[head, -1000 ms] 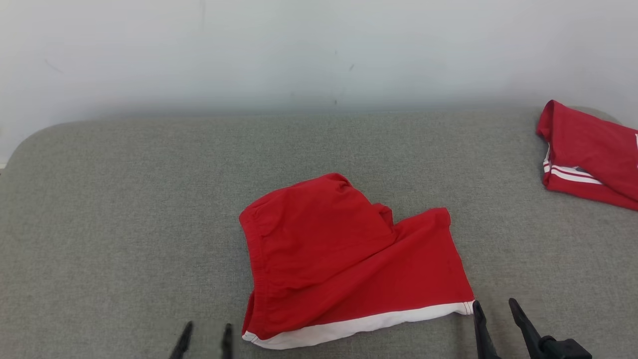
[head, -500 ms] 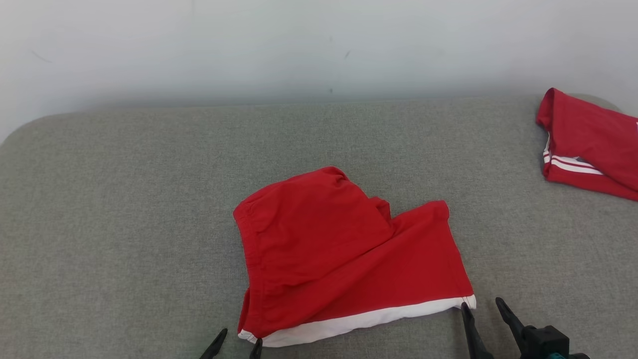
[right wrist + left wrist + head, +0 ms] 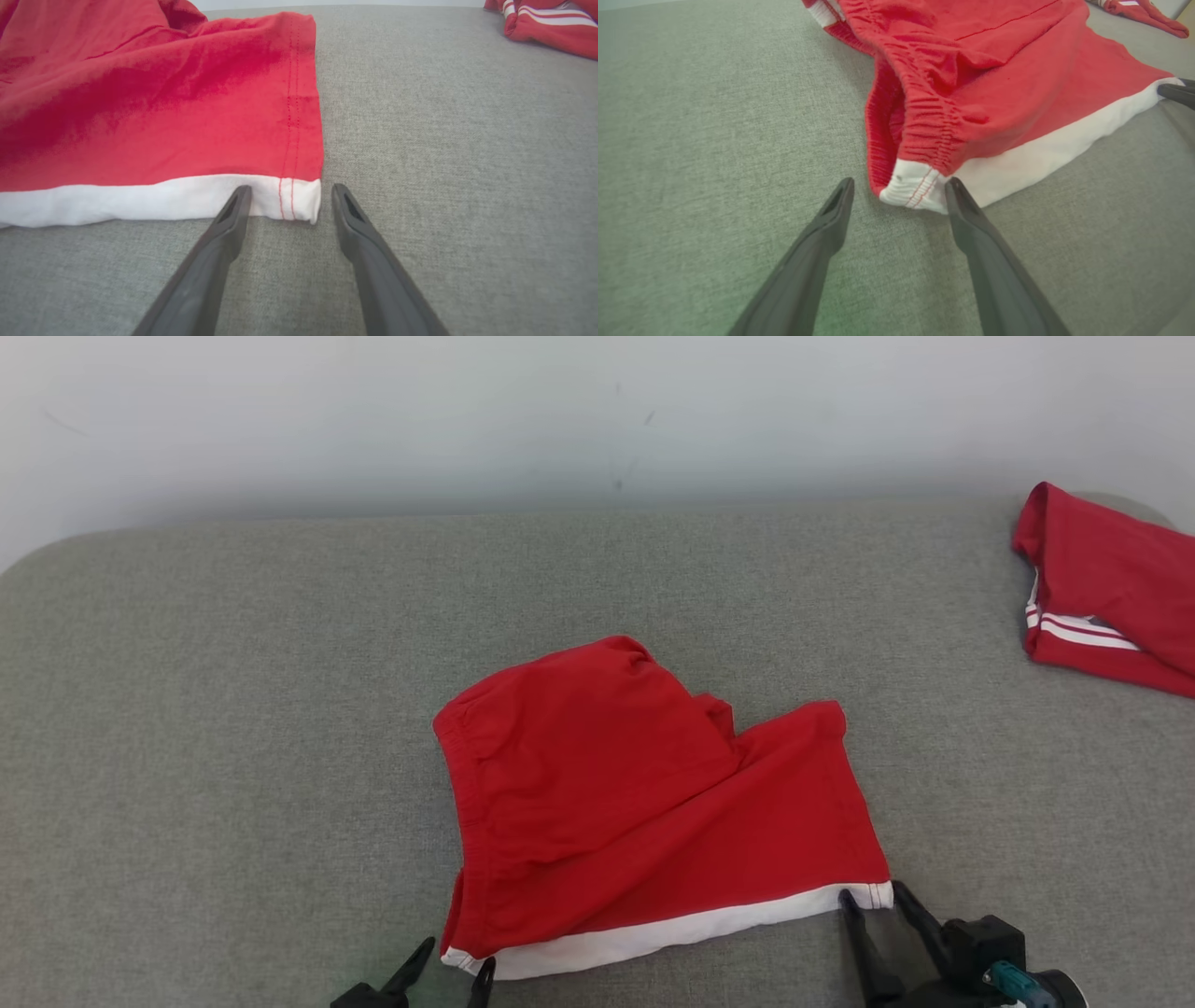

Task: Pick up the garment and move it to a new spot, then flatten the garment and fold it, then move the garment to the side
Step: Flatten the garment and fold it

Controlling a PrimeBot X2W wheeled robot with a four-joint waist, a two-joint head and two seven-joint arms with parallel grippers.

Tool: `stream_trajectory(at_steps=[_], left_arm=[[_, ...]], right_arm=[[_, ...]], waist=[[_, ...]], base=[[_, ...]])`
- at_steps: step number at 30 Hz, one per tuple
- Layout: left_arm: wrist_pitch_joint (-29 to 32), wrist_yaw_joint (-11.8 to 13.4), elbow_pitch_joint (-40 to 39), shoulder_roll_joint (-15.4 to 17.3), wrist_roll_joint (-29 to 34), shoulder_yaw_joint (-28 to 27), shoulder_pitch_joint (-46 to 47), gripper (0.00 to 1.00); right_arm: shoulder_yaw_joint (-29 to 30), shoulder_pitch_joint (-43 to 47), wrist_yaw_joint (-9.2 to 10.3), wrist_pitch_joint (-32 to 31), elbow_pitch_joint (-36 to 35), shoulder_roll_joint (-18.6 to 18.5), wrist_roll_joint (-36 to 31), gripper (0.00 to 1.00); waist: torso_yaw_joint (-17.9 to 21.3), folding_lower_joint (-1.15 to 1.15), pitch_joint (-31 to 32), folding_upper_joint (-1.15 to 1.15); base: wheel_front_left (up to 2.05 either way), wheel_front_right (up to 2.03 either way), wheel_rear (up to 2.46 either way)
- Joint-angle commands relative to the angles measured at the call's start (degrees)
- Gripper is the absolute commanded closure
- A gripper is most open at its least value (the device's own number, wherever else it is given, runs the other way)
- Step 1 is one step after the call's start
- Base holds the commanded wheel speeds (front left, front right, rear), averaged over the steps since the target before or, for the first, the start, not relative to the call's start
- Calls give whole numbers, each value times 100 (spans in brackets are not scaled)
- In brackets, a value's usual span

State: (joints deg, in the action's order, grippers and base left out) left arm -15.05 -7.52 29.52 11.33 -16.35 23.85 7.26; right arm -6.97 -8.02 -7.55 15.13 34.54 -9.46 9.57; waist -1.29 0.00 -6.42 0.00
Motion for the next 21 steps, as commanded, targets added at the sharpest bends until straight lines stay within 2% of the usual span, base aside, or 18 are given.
stream_trajectory(at_steps=[1,2,3,10,17,21], left_arm=[[-17,14,36,14,-20,36,90,57],[-17,14,64,26,-53,92,150,78],[-17,14,81,39,-82,119,185,100],[-17,13,-115,115,-288,110,-20,100],[-17,13,-879,99,-358,-135,-582,100],[-17,14,-1328,198,-337,-289,-703,100]], right_arm=[[-32,-49,16,-2,25,-19,21,71],[-64,-106,16,-2,45,-26,30,92],[-86,-134,16,-3,60,-35,43,100],[-99,63,16,-2,-161,-90,103,100],[-9,629,16,-3,-824,-73,200,100],[8,770,16,-2,-1216,-106,184,100]], waist=[[-16,0,-17,0],[-25,0,-25,0],[-30,0,-31,0],[-41,0,15,0],[-5,0,107,0],[42,0,161,0]], base=[[0,0,0],[0,0,0],[0,0,0],[0,0,0],[0,0,0],[0,0,0]])
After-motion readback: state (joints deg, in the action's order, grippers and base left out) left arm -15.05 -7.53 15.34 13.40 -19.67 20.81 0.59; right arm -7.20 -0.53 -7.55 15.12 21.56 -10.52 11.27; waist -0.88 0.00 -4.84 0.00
